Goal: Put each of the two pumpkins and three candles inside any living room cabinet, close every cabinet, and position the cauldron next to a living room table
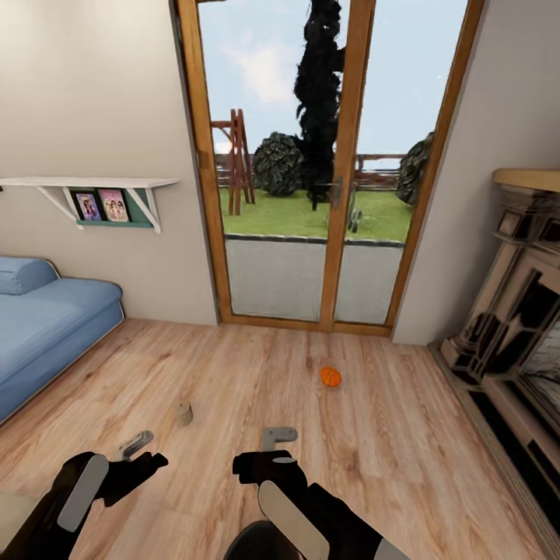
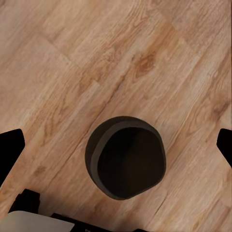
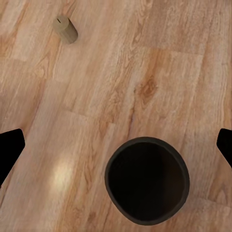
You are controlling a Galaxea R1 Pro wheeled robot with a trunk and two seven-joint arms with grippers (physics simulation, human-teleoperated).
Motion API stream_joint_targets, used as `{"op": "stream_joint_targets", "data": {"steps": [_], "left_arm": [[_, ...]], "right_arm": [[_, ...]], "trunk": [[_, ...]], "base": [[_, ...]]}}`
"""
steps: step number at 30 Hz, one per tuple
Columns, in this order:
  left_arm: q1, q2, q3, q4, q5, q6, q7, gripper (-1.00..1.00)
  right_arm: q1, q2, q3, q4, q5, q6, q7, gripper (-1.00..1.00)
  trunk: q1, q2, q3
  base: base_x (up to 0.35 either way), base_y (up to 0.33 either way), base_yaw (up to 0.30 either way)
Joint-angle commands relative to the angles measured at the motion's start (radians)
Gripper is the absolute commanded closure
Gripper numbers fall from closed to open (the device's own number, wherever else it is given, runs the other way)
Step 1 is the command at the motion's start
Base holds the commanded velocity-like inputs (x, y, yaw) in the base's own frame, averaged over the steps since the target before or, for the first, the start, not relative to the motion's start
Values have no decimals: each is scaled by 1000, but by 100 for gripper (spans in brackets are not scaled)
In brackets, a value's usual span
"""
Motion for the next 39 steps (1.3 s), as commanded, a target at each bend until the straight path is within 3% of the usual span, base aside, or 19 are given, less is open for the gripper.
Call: {"op": "stream_joint_targets", "data": {"steps": [1,16,39], "left_arm": [[0,-1,1,-1,10,3,9,-100],[0,-3,0,-1,10,3,9,-100],[0,-4,-1,-2,4,3,12,-100]], "right_arm": [[-1,0,2,-1,-5,3,-7,-100],[-1,0,2,-1,-5,3,-7,-100],[-1,0,2,2,-8,3,-8,-100]], "trunk": [[0,-1,-1],[0,-1,3],[0,-1,4]], "base": [[180,148,-83],[134,90,-34],[5,110,0]]}}
